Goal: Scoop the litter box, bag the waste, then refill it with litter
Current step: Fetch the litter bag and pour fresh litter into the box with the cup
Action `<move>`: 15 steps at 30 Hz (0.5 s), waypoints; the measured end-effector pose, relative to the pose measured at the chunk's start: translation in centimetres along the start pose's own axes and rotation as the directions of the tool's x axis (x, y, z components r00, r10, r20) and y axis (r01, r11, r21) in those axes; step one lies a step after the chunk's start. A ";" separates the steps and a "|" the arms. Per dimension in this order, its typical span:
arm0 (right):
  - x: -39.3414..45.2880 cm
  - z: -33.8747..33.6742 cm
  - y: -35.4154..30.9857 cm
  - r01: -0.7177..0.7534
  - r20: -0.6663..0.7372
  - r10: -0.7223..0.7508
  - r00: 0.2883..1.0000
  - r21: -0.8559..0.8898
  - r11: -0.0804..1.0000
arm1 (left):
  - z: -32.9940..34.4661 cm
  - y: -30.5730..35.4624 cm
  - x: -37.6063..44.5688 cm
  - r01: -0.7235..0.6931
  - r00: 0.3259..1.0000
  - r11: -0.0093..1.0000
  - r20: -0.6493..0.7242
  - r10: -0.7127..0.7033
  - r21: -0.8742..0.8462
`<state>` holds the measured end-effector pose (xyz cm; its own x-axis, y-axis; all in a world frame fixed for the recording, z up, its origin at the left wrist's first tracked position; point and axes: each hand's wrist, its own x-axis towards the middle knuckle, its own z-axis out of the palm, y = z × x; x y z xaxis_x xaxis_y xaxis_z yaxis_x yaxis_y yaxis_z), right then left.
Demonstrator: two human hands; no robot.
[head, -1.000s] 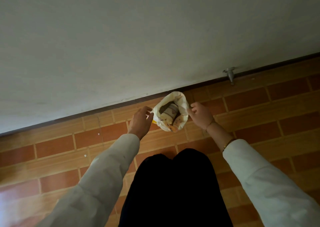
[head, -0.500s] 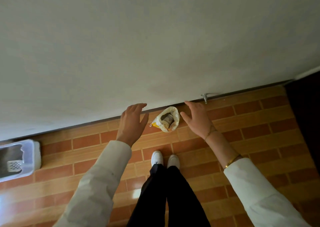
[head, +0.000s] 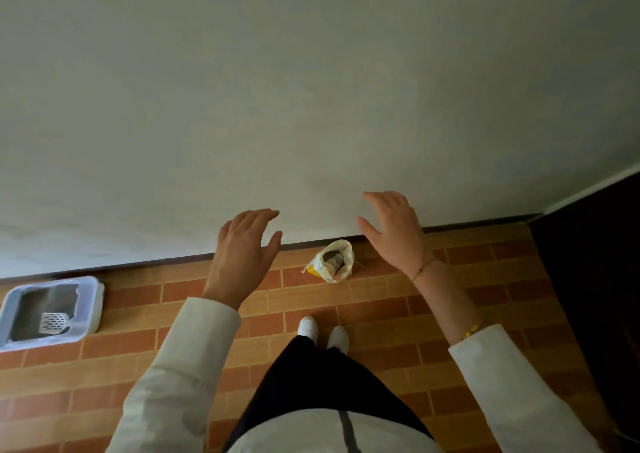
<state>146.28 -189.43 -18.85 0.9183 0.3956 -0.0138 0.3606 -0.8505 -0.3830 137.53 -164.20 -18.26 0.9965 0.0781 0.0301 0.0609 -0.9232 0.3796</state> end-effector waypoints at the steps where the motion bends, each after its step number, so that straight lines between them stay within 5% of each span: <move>1: -0.3 -0.5 -0.7 0.017 0.005 -0.017 1.000 -0.003 1.000 | -0.7 -0.1 -0.7 0.004 1.000 1.000 -0.005 -0.004 0.001; 9: -0.9 -1.7 -8.1 0.185 0.060 -0.186 0.981 0.017 0.983 | -5.9 -2.4 -6.8 0.139 0.980 0.990 -0.138 -0.143 -0.039; 15: 0.5 0.1 -17.2 0.376 0.126 -0.382 0.916 0.066 0.924 | -9.5 -7.1 -13.6 0.334 0.903 0.938 -0.256 -0.345 -0.089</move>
<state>140.49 -174.61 -12.38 0.6826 0.7306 0.0172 0.6680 -0.6143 -0.4202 122.98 -155.16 -12.54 0.8641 0.4856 0.1324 0.3846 -0.8067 0.4488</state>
